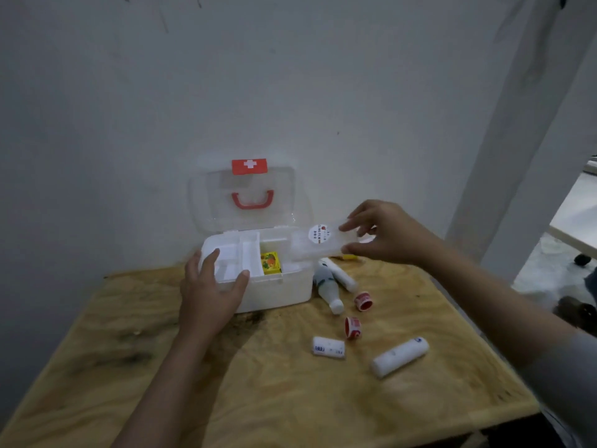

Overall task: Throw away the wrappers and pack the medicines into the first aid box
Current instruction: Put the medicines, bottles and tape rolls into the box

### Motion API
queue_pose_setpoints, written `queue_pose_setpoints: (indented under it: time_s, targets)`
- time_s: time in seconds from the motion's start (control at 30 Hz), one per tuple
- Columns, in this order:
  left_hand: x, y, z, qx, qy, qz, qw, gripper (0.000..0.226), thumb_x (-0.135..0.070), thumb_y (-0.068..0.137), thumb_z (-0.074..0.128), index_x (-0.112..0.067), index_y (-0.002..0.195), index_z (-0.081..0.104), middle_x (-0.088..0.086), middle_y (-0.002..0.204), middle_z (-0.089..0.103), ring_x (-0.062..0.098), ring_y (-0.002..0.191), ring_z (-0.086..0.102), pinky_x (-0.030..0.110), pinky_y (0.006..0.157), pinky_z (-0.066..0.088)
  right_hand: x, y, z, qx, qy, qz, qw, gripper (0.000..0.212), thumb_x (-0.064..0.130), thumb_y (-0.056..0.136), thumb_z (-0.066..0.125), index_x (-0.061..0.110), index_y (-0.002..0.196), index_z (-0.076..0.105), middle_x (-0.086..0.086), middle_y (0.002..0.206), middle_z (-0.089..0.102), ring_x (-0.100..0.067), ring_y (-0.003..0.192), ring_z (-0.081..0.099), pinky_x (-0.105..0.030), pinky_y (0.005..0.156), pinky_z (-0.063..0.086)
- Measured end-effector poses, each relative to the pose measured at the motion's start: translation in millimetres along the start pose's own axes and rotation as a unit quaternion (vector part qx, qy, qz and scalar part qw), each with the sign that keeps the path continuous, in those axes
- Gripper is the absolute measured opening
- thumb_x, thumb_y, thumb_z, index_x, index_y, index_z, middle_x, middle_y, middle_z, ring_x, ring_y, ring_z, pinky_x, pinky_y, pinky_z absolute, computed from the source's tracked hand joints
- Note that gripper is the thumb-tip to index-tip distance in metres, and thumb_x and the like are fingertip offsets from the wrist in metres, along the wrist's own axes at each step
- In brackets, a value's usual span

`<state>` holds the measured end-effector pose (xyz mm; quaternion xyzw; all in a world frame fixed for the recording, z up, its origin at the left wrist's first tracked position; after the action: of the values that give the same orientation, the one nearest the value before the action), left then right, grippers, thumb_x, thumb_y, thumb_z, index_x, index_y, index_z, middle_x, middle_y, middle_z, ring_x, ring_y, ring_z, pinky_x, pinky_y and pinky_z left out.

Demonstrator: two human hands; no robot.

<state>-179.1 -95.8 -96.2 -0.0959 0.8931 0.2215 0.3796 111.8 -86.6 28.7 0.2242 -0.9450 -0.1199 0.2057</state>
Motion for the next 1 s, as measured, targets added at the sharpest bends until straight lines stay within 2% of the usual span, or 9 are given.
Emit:
queue_pose_setpoints:
  time_s: [0.1,0.17,0.23,0.37,0.57,0.73,0.87,1.0]
  targets:
    - [-0.4,-0.7,-0.4,0.002,-0.001,0.0,1.0,0.071,-0.058,0.077,0.06,-0.03,0.138,0.037,0.002,0.152,0.022,0.029,0.135,0.029,0.048,0.101,0.039,22.3,34.9,30.0,0.03,-0.066,-0.013,0.997,0.039,0.034,0.071,0.077,0.018,0.106,0.069,-0.005,0.104,0.06,-0.013,0.081,0.057,-0.025,0.074,0.046]
    - [-0.2,-1.0,-0.7,0.003,-0.005,0.0,1.0,0.071,-0.058,0.076,0.06,-0.031,0.137,0.038,0.001,0.151,0.023,0.028,0.134,0.03,0.047,0.101,0.04,32.3,52.2,50.0,0.054,-0.09,-0.01,0.994,0.039,0.031,0.072,0.076,0.016,0.107,0.068,-0.007,0.104,0.059,-0.019,0.092,0.055,-0.026,0.077,0.042]
    - [0.4,-1.2,-0.8,0.003,-0.008,0.003,1.0,0.07,-0.058,0.076,0.061,-0.031,0.137,0.038,0.001,0.151,0.024,0.028,0.133,0.032,0.045,0.1,0.04,36.9,65.2,68.0,0.082,-0.094,0.002,0.992,0.039,0.029,0.073,0.075,0.013,0.108,0.067,-0.008,0.109,0.06,-0.022,0.101,0.054,-0.029,0.081,0.042]
    - [0.3,-1.1,-0.8,0.0,-0.02,0.013,1.0,0.07,-0.057,0.075,0.061,-0.031,0.136,0.038,0.0,0.149,0.024,0.027,0.132,0.032,0.042,0.099,0.04,34.9,82.3,92.8,0.136,-0.077,0.026,0.987,0.042,0.027,0.076,0.074,0.011,0.113,0.063,-0.01,0.115,0.058,-0.024,0.104,0.054,-0.028,0.081,0.041]
    - [1.5,-0.5,1.2,-0.01,-0.019,0.022,1.0,0.072,-0.059,0.075,0.061,-0.031,0.136,0.036,-0.002,0.151,0.024,0.024,0.132,0.032,0.041,0.096,0.043,33.0,93.8,120.6,0.156,-0.058,0.032,0.986,0.042,0.027,0.076,0.075,0.013,0.113,0.062,-0.01,0.121,0.058,-0.024,0.111,0.052,-0.032,0.09,0.043]
    - [1.4,-0.9,2.7,-0.016,-0.011,0.021,1.0,0.072,-0.059,0.074,0.061,-0.033,0.136,0.035,-0.002,0.151,0.024,0.023,0.132,0.032,0.042,0.095,0.044,41.0,96.0,129.0,0.138,0.002,0.047,0.989,0.039,0.031,0.076,0.074,0.015,0.11,0.064,-0.007,0.116,0.062,-0.022,0.106,0.055,-0.027,0.083,0.038]
    - [1.2,-1.1,3.7,-0.02,-0.003,0.018,1.0,0.073,-0.059,0.075,0.062,-0.033,0.137,0.035,-0.001,0.151,0.024,0.023,0.132,0.033,0.043,0.094,0.045,41.1,94.8,129.4,0.157,0.057,0.06,0.984,0.039,0.022,0.078,0.073,0.016,0.116,0.062,-0.005,0.112,0.065,-0.011,0.084,0.053,-0.023,0.078,0.042]
    - [0.8,-1.7,3.7,-0.024,-0.006,0.021,0.999,0.072,-0.056,0.075,0.063,-0.03,0.136,0.037,0.0,0.151,0.025,0.024,0.132,0.032,0.044,0.094,0.045,37.8,98.7,127.1,0.188,0.082,0.067,0.976,0.051,0.005,0.078,0.067,0.017,0.126,0.055,-0.007,0.109,0.068,-0.013,0.088,0.059,-0.025,0.085,0.047]
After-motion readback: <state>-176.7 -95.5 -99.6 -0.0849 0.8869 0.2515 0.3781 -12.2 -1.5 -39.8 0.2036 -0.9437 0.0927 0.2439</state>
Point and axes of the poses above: each hand's wrist, its own y-axis towards the middle knuckle, its own z-axis out of the palm, x = y × z, the point moved 2 cm from there along y, towards the middle knuckle
